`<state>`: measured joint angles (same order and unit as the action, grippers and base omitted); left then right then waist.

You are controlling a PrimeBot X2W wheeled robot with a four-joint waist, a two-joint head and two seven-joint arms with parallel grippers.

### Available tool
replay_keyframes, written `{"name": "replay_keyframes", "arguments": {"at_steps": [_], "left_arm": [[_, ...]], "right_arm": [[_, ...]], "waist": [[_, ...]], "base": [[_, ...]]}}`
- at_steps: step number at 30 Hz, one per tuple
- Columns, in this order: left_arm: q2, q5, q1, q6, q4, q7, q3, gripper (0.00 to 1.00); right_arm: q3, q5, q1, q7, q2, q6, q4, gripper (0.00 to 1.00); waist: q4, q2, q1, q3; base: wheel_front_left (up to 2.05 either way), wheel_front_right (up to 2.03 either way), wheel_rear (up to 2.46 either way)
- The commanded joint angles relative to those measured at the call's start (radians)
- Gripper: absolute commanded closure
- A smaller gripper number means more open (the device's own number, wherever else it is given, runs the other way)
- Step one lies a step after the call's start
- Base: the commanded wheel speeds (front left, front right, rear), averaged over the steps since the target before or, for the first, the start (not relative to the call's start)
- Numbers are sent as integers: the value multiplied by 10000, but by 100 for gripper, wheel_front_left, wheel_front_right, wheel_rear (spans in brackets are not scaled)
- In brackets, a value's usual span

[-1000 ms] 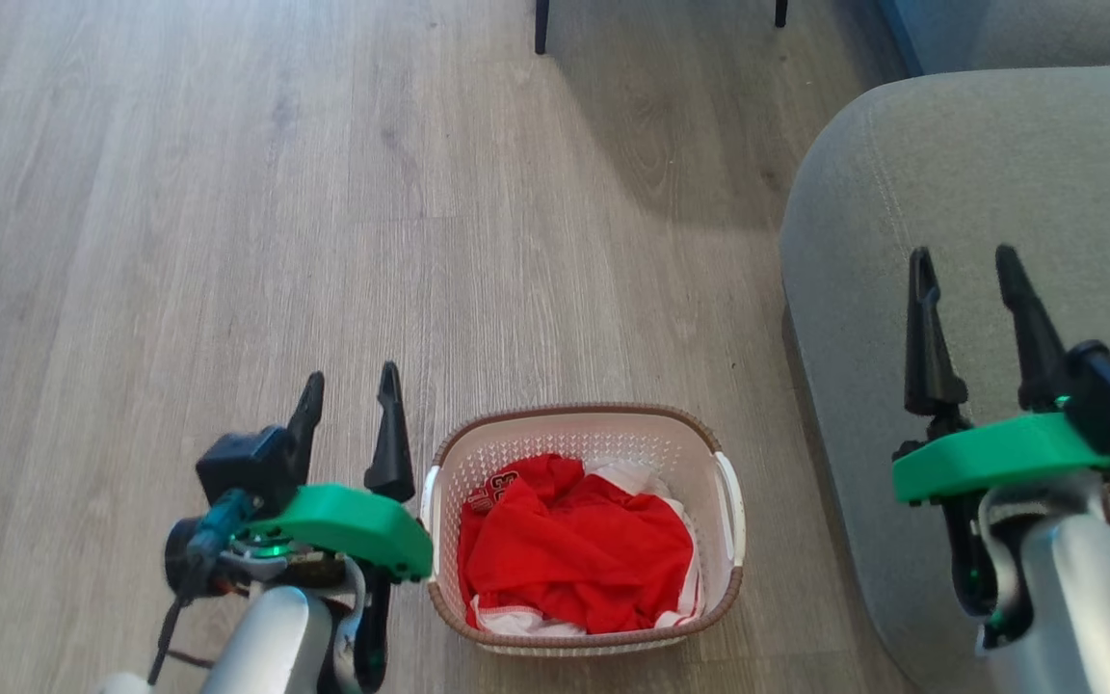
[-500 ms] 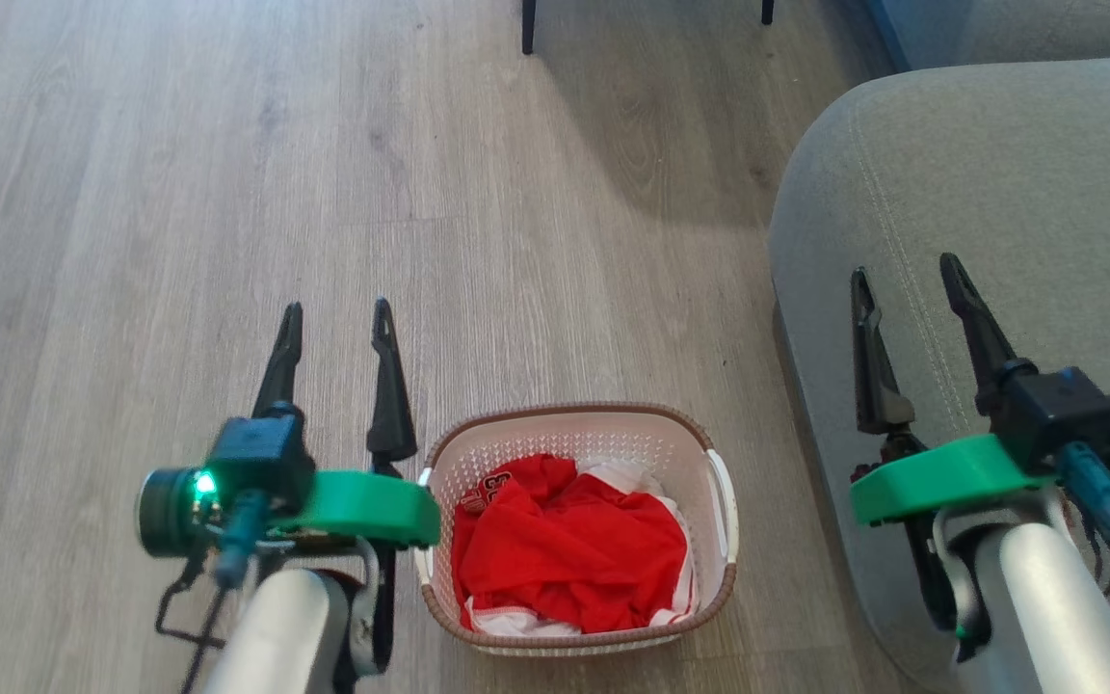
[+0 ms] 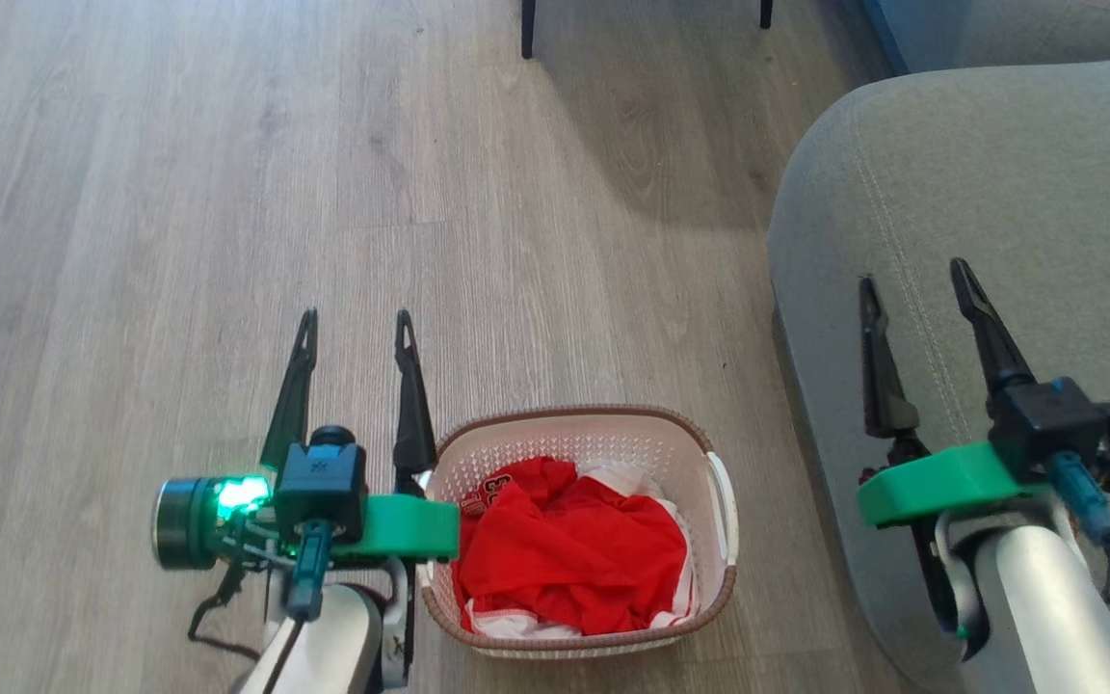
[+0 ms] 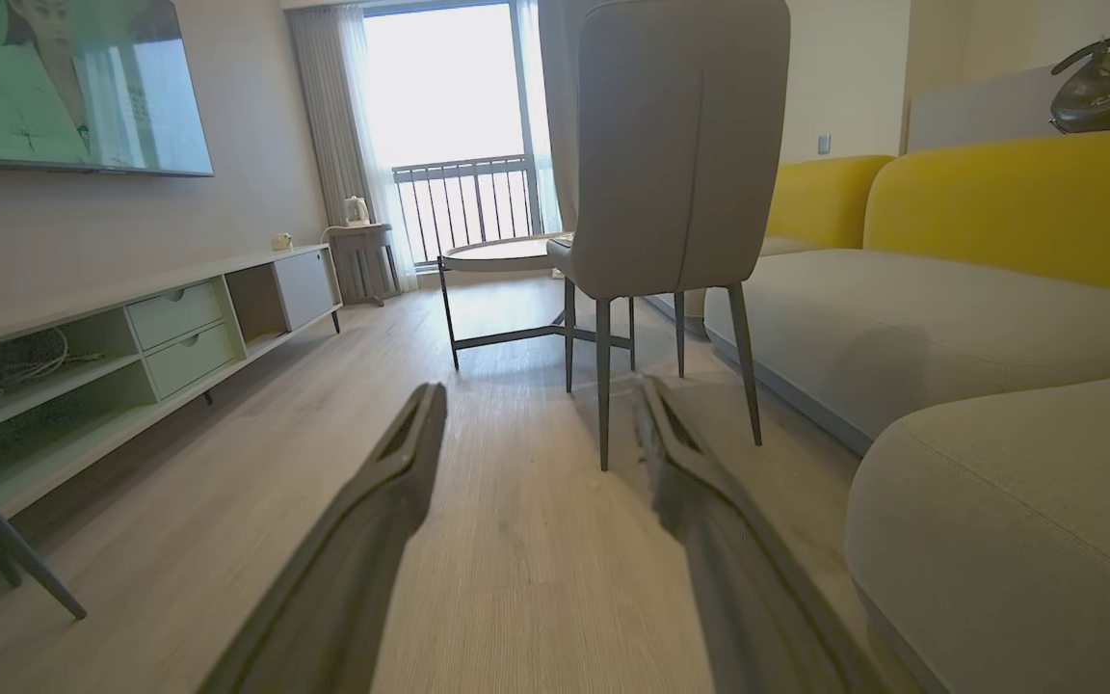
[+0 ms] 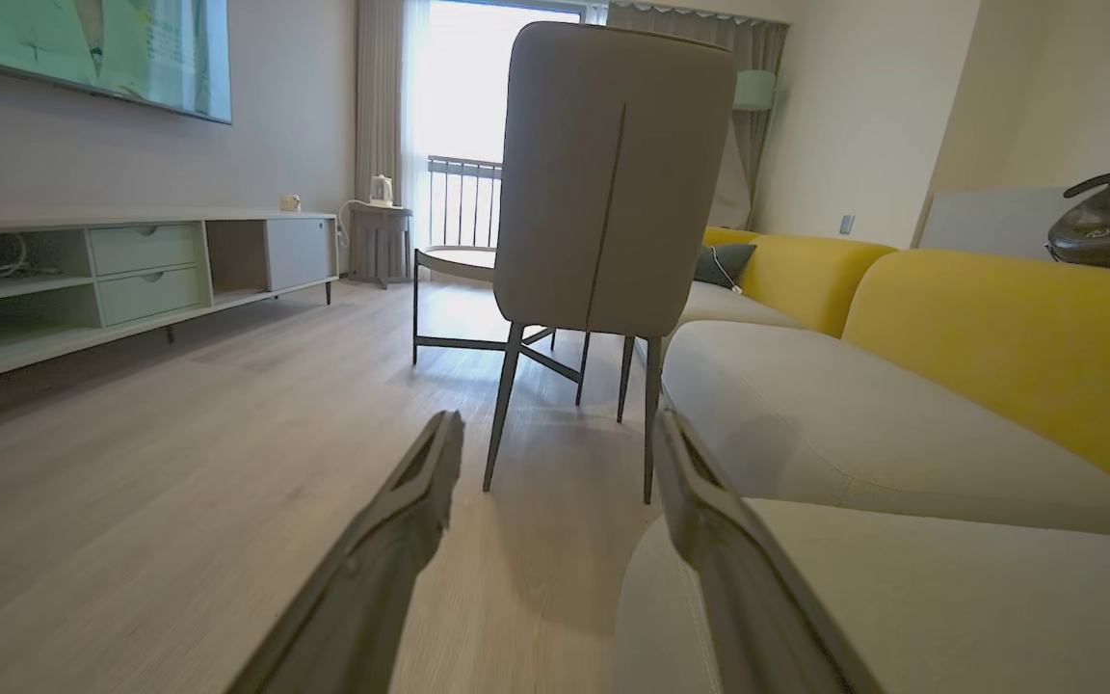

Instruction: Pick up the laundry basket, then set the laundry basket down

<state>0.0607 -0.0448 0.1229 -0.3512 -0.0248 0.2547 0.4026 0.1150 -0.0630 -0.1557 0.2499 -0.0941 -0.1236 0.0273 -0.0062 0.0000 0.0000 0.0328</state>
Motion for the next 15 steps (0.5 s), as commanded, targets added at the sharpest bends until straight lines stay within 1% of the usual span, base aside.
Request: {"name": "replay_keyframes", "arguments": {"at_steps": [1, 8, 11, 15], "left_arm": [[37, -91, 264, 99, 118, 70, -457, 0], [-77, -715, 67, 750, -1043, 70, -1004, 0], [-95, -733, 106, 909, -1184, 70, -1151, 0], [-100, -1230, 29, 1185, -1393, 70, -1151, 0]], "right_arm": [[-14, -204, -120, 118, 123, -71, -72, 0], [-282, -543, 110, 118, 306, -71, 874, 0], [-227, -566, 110, 118, 332, -71, 1035, 0], [-172, -541, 82, 118, 337, -71, 1138, 0]], "waist": [[12, 0, 0, -8], [31, 0, 0, -56], [16, 0, 0, -45], [5, 0, 0, -41]], "base": [[0, 0, 0], [0, 0, 0], [0, 0, 0], [0, 0, 0]]}}
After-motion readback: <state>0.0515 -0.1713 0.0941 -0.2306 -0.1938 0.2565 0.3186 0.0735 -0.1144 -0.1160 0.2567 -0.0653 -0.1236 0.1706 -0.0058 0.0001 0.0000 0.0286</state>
